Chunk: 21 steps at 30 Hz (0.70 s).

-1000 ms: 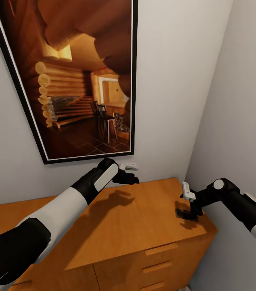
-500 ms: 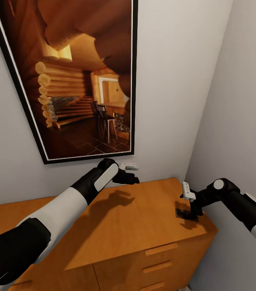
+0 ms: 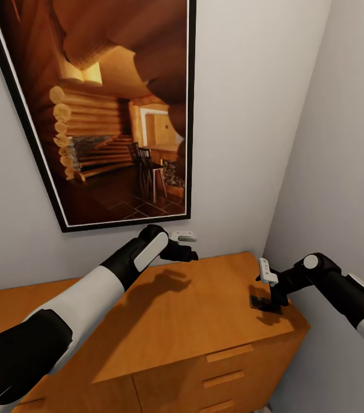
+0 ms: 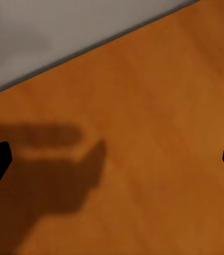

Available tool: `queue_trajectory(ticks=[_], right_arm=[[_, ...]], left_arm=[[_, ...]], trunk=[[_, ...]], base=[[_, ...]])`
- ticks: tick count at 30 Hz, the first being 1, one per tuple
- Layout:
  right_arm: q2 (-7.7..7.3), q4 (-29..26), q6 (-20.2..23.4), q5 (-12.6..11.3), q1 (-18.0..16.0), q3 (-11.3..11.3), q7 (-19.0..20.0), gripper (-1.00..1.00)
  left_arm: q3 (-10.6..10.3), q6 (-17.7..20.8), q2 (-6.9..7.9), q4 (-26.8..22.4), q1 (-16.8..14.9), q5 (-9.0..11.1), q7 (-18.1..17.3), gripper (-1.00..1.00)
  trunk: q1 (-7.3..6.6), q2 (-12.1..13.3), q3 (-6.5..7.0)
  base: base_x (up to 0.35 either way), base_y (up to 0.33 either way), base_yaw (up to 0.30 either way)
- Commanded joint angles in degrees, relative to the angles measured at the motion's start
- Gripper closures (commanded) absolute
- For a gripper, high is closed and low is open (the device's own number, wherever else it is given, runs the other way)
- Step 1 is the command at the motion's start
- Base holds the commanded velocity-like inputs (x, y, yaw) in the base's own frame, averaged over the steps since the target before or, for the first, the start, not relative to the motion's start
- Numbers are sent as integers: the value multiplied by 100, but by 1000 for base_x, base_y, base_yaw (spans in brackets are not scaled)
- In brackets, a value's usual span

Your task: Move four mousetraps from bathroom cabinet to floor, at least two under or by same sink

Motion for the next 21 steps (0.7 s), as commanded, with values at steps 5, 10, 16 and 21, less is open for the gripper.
queue_trajectory(ticks=[5,10,16,21], right_arm=[[-5,-10,62,-6,-6,15,14,-100],[-4,-10,61,-10,-6,14,14,-100],[-4,-10,60,-16,-6,14,14,-100],[-4,-5,61,-16,-6,14,14,-100]], left_arm=[[-16,8,2,-6,-7,60,56,-100],[-16,8,2,-3,-7,60,54,-100],[-16,8,2,-1,-7,60,50,-100],[-16,8,2,-5,-7,62,50,-100]], trunk=[[1,-7,-9],[1,-7,-9],[89,-167,-80],[89,-167,-80]], base=[[0,0,0],[0,0,0],[0,0,0],[0,0,0]])
